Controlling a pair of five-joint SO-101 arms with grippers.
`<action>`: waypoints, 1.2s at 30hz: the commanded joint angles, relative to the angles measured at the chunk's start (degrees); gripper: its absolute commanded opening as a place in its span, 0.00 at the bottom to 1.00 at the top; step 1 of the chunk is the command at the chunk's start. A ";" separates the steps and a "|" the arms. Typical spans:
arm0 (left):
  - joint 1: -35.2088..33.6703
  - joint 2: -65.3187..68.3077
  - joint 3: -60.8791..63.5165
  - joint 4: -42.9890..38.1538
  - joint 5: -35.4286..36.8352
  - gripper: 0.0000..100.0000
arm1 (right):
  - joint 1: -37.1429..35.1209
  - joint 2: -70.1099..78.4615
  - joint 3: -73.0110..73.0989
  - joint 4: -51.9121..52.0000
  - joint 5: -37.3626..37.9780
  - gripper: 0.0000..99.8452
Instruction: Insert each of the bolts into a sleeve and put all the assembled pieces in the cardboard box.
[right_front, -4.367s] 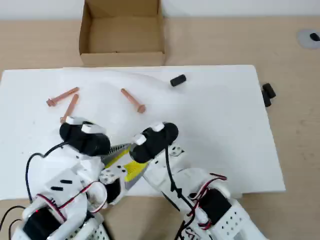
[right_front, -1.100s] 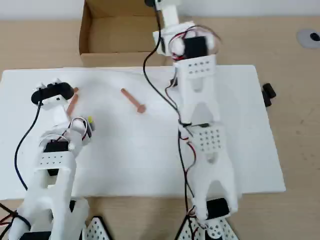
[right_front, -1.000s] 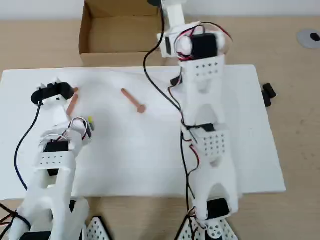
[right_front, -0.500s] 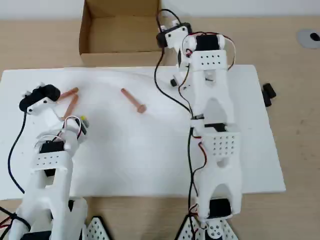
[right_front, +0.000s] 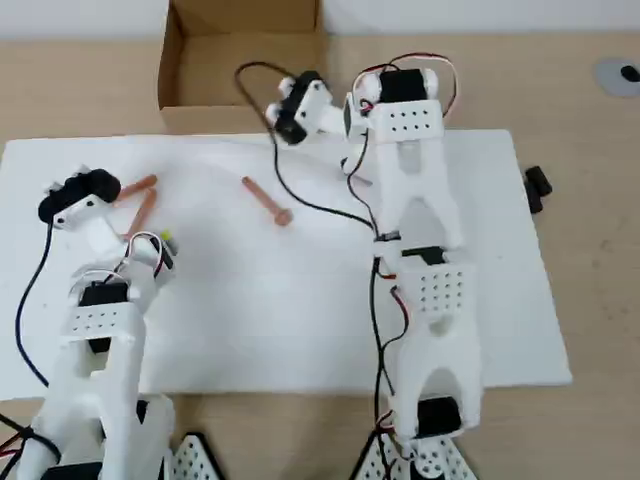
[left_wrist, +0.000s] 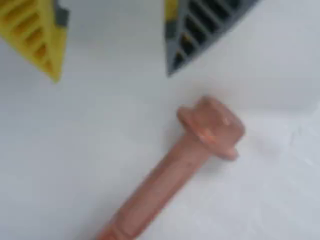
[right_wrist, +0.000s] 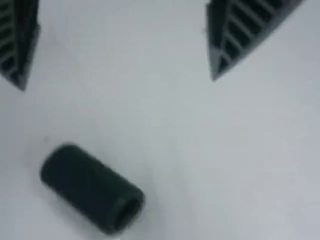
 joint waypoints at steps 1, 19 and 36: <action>-0.53 -0.04 -2.37 -0.97 -1.14 0.15 | -1.10 -0.84 1.27 0.53 10.55 0.27; 1.23 -0.04 -2.20 -0.97 -1.49 0.15 | 1.27 8.13 -3.21 -0.97 19.16 0.27; 1.32 -0.04 -2.20 -0.97 -3.34 0.15 | 0.57 14.11 -18.95 -19.08 18.90 0.27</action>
